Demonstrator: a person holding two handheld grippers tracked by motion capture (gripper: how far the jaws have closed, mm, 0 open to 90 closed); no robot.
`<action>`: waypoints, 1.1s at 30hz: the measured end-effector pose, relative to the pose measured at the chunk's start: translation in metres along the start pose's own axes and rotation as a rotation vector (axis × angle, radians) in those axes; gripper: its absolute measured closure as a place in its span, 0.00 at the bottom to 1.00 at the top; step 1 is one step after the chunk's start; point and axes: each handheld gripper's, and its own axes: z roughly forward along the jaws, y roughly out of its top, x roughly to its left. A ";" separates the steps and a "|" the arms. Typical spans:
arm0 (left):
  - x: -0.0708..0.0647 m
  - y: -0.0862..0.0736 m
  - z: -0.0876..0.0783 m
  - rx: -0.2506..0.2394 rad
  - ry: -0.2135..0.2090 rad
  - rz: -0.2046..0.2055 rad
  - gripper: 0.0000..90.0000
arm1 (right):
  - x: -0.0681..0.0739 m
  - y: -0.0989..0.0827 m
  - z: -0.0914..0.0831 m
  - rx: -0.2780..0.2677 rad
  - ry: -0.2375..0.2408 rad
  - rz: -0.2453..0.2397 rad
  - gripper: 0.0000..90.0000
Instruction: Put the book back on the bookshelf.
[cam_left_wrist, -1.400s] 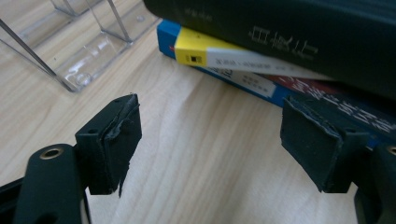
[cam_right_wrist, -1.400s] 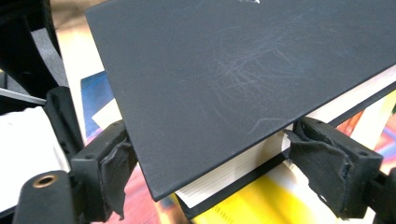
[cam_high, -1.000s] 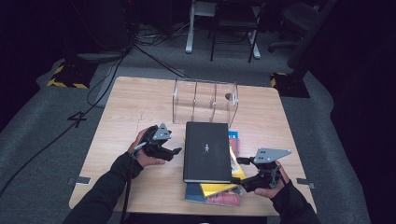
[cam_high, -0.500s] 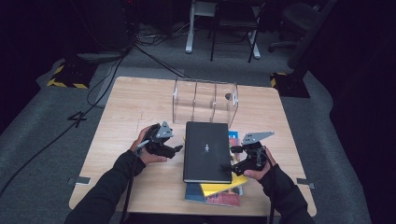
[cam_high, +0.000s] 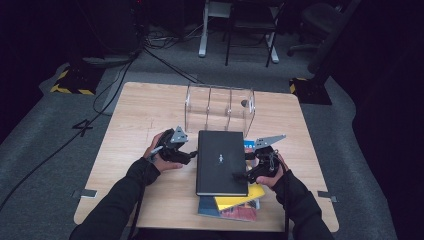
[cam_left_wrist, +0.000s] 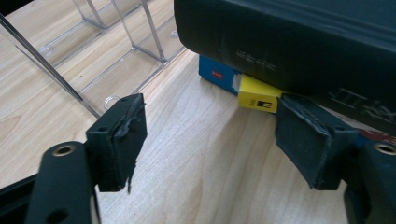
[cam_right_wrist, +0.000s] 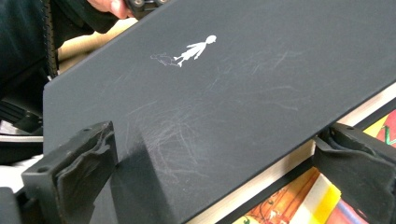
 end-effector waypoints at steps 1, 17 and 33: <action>0.001 0.000 0.001 -0.002 -0.006 -0.013 0.29 | 0.000 0.000 0.000 -0.001 -0.002 -0.006 0.01; 0.013 -0.003 0.007 -0.044 -0.083 0.075 0.81 | 0.001 0.001 0.004 -0.037 0.001 -0.043 0.01; 0.024 -0.001 0.015 -0.115 -0.143 0.022 0.93 | 0.004 0.004 0.005 -0.060 -0.012 -0.099 0.01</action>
